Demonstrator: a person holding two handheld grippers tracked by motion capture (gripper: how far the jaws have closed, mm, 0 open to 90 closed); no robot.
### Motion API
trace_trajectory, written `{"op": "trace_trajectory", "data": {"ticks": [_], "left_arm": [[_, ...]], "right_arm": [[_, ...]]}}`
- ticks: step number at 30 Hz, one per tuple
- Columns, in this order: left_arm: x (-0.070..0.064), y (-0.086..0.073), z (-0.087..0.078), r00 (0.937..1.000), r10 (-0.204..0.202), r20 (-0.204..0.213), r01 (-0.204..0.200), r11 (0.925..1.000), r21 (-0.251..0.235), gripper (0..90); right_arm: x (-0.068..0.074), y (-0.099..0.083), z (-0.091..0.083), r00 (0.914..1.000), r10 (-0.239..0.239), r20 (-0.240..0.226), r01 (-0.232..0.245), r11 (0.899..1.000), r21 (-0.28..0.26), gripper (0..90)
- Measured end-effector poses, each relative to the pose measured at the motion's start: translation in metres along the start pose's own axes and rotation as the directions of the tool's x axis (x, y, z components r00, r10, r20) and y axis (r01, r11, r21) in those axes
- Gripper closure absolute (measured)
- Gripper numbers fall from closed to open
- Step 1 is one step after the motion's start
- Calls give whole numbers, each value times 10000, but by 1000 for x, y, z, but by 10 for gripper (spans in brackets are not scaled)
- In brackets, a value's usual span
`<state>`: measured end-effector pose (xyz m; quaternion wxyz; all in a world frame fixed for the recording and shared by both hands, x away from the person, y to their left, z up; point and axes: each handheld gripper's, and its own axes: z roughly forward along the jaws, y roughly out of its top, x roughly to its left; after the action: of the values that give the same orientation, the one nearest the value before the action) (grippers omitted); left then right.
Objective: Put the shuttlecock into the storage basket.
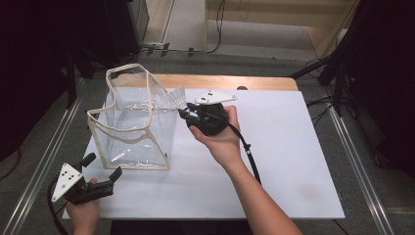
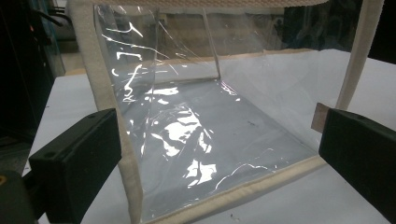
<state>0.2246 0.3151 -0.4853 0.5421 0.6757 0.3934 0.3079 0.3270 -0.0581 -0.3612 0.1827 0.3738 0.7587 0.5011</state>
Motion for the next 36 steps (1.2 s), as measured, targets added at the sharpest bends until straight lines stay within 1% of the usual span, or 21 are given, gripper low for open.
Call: {"op": "trace_trajectory", "data": {"ticks": [11,15,23,36], "left_arm": [[0,0,0,10000,-7,14,7,10000,13,0],[0,0,0,10000,9,11,-9,10000,25,0],[0,0,0,10000,17,5,-17,10000,19,0],[-1,0,0,10000,14,4,-14,10000,0,0]], "right_arm": [[3,4,-2,9998,-118,-143,116,9998,-135,633],[5,6,-3,9997,-89,-216,85,9998,-206,633],[11,8,-2,9995,-183,-263,177,9996,-240,634],[20,13,-2,9982,-344,-494,326,9988,-368,634]]}}
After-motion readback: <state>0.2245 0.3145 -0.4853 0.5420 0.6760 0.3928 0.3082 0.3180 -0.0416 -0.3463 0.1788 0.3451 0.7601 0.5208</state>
